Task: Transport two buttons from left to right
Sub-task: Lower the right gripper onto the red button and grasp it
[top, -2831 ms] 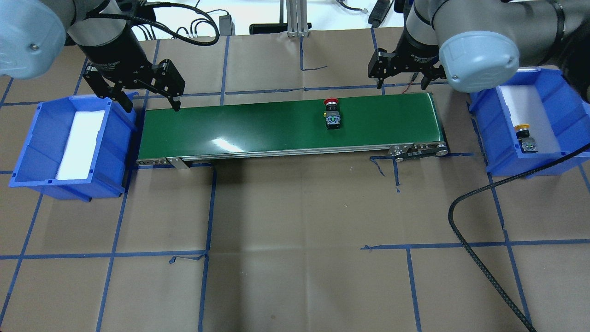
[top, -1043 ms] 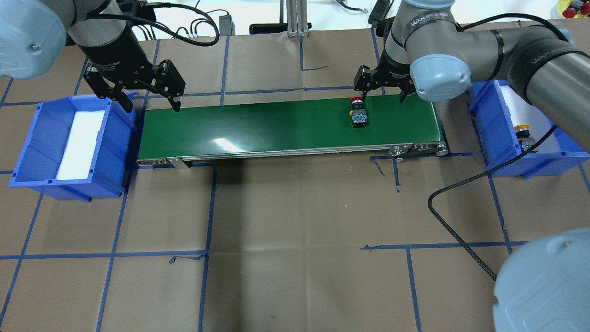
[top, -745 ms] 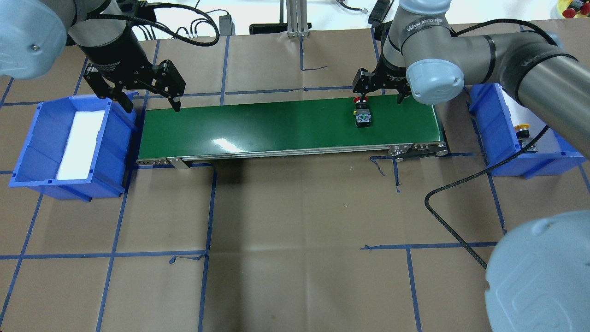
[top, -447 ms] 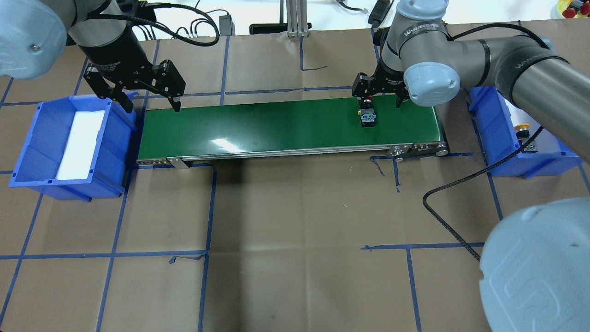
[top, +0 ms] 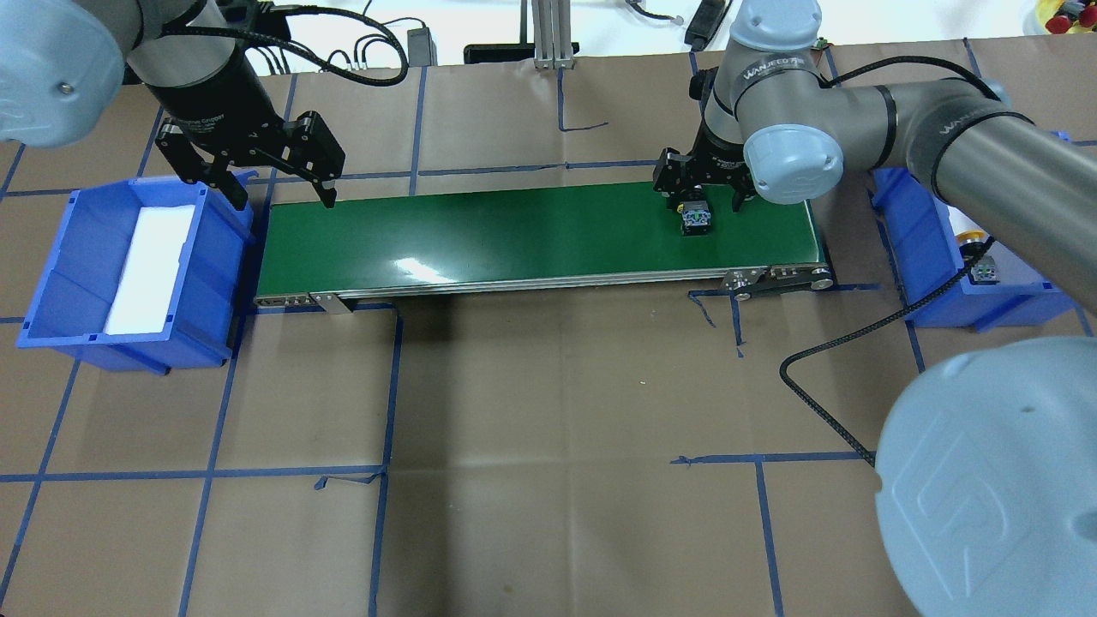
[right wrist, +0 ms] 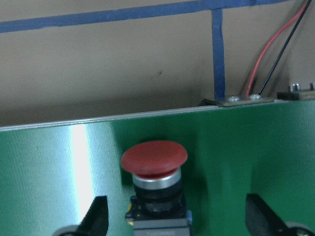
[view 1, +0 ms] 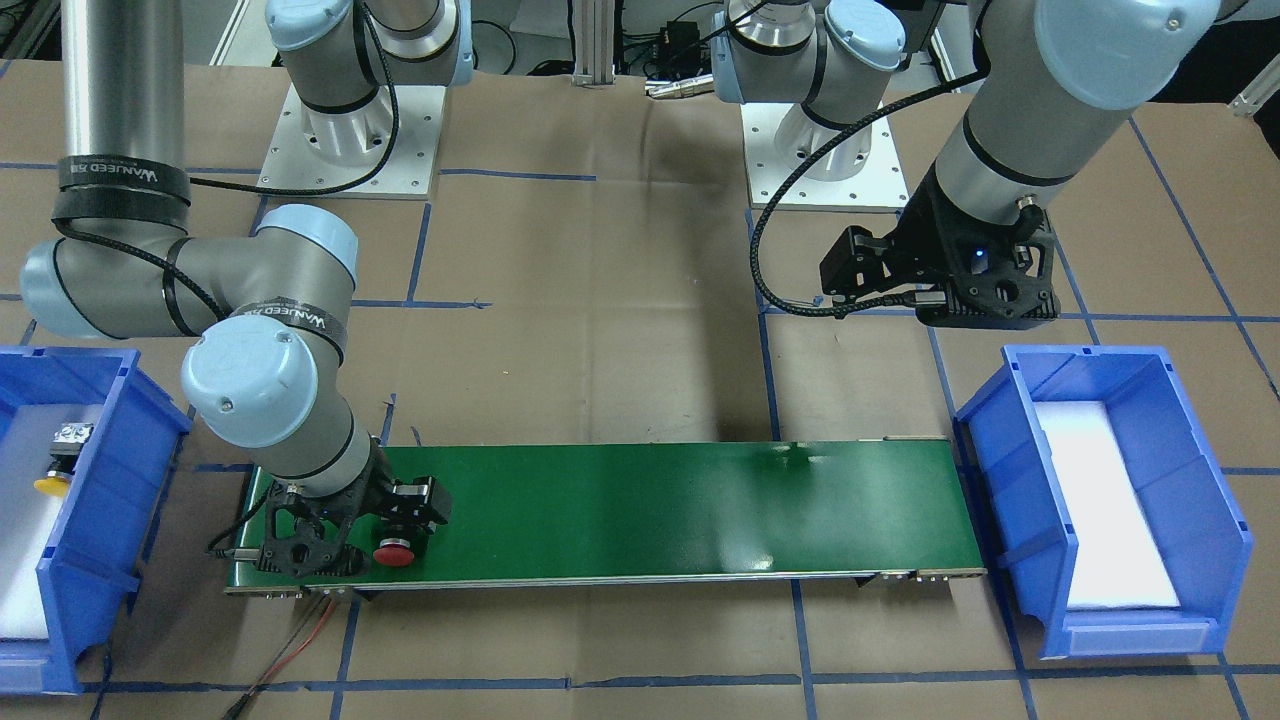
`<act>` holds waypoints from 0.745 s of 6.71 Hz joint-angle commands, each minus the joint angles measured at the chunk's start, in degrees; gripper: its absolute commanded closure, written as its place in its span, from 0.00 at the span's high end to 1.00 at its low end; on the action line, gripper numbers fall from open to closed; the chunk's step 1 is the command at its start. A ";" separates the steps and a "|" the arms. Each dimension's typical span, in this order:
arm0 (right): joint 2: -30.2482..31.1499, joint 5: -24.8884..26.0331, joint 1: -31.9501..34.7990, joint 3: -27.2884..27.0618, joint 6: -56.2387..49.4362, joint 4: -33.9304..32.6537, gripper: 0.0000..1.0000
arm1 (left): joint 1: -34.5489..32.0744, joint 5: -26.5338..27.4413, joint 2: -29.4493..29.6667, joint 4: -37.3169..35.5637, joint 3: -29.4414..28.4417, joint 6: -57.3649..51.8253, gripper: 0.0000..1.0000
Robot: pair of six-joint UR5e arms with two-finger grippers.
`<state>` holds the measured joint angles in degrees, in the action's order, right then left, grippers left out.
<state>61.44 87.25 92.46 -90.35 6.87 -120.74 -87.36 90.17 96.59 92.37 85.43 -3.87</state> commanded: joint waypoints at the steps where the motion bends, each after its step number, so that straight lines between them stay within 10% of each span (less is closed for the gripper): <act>1: -0.18 0.81 -0.09 0.00 -0.54 0.77 0.35 | 0.00 0.00 0.00 0.00 0.00 0.00 1.00; 2: 0.09 0.91 -0.09 0.00 -0.54 1.12 0.08 | 0.00 0.00 0.00 0.00 0.00 0.00 1.00; 5: 4.81 0.99 -3.32 4.36 -5.42 9.94 0.05 | 0.00 0.00 0.00 0.00 0.00 0.00 1.00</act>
<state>63.78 88.21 91.09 -88.70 4.72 -116.13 -87.36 90.17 96.59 92.37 85.43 -3.87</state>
